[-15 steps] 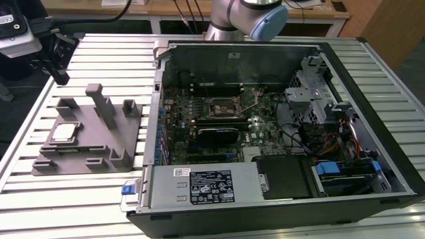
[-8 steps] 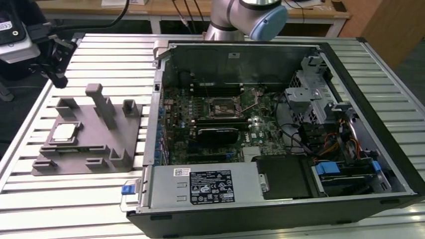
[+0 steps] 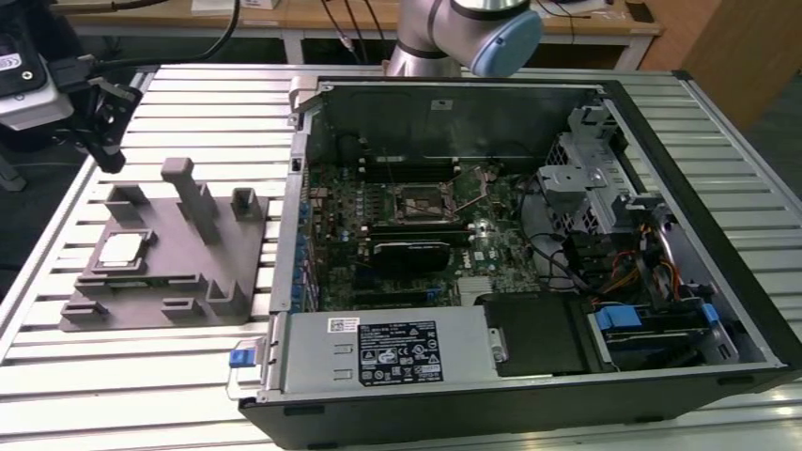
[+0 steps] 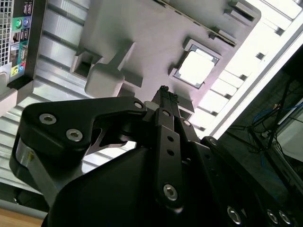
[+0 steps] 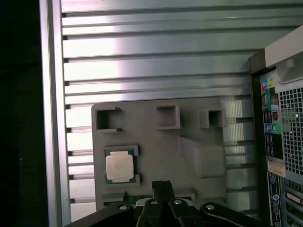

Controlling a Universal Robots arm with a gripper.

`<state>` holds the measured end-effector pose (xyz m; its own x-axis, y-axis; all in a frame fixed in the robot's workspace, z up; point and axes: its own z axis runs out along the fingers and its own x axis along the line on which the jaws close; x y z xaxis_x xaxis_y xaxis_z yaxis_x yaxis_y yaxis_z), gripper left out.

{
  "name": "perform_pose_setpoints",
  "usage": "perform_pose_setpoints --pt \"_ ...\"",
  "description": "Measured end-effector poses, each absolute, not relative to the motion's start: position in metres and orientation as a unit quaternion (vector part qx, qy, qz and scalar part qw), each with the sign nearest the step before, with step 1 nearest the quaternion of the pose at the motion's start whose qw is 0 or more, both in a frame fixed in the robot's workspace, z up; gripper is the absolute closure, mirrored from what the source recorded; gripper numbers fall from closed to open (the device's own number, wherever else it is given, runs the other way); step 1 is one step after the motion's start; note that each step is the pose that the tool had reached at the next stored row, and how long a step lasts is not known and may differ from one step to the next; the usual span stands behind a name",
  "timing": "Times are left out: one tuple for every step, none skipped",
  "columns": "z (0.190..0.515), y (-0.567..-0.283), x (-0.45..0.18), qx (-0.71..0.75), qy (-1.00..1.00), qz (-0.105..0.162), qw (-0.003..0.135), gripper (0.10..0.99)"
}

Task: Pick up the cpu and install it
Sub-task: 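Reach for the cpu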

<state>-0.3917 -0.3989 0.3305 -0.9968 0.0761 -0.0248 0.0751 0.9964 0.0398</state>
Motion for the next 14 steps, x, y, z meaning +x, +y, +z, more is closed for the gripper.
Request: perform_pose_setpoints --pt "0.329 -0.399 -0.392 0.038 0.999 0.019 0.013 0.980" --pt "0.328 -0.399 -0.393 0.038 0.999 0.019 0.013 0.980" --pt "0.327 -0.399 -0.394 0.038 0.999 0.019 0.013 0.980" --pt "0.326 -0.399 -0.394 0.038 0.999 0.019 0.013 0.980" --pt "0.325 -0.399 -0.395 0.038 0.999 0.019 0.013 0.980" --pt "0.324 -0.399 -0.396 0.038 0.999 0.019 0.013 0.980" --pt "0.322 -0.399 -0.397 0.038 0.999 0.019 0.013 0.980" --pt "0.321 -0.399 -0.398 0.038 0.999 0.019 0.013 0.980" --pt "0.320 -0.399 -0.398 0.038 0.999 0.019 0.013 0.980" --pt "0.318 -0.399 -0.399 0.038 0.999 0.019 0.013 0.980" --pt "0.317 -0.399 -0.400 0.038 0.999 0.019 0.013 0.980" --pt "0.316 -0.399 -0.400 0.038 0.999 0.019 0.013 0.980" --pt "0.314 -0.399 -0.401 0.038 0.999 0.019 0.013 0.980" --pt "0.313 -0.399 -0.402 0.038 0.999 0.019 0.013 0.980"
